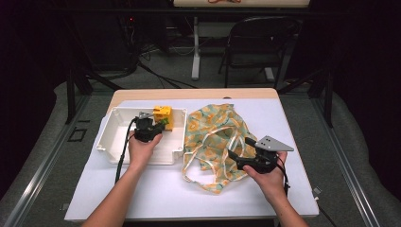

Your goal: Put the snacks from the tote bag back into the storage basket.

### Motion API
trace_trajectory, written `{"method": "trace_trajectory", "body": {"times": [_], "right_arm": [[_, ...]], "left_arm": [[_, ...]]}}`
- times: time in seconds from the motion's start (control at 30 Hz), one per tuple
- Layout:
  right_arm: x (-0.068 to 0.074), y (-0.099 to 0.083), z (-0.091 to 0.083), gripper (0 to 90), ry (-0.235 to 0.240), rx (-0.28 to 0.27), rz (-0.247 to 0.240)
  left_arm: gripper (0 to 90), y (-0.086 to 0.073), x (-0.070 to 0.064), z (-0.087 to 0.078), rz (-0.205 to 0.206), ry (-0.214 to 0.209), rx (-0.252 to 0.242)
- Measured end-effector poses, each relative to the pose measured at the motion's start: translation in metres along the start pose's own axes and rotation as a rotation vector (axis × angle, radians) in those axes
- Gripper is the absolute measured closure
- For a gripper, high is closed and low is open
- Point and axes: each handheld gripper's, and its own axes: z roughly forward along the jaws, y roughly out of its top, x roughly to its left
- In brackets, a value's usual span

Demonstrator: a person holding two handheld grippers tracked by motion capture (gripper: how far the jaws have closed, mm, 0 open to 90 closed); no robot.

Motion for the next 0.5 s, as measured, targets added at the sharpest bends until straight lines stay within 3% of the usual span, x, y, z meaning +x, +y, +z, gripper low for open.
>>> {"method": "trace_trajectory", "body": {"times": [0.23,0.43,0.5], "right_arm": [[-0.001,0.0,-0.001,16.0,-0.002,-0.006,0.007],[-0.001,0.0,-0.002,15.9,-0.005,-0.007,0.008],[-0.002,0.0,-0.002,15.9,-0.006,-0.009,0.007]], "left_arm": [[49.7,-0.001,-0.004,-0.032,0.015,-0.084,-0.046],[18.3,-0.006,-0.013,-0.053,0.069,-0.1,-0.065],[13.5,-0.01,-0.016,-0.059,0.103,-0.12,-0.068]]}}
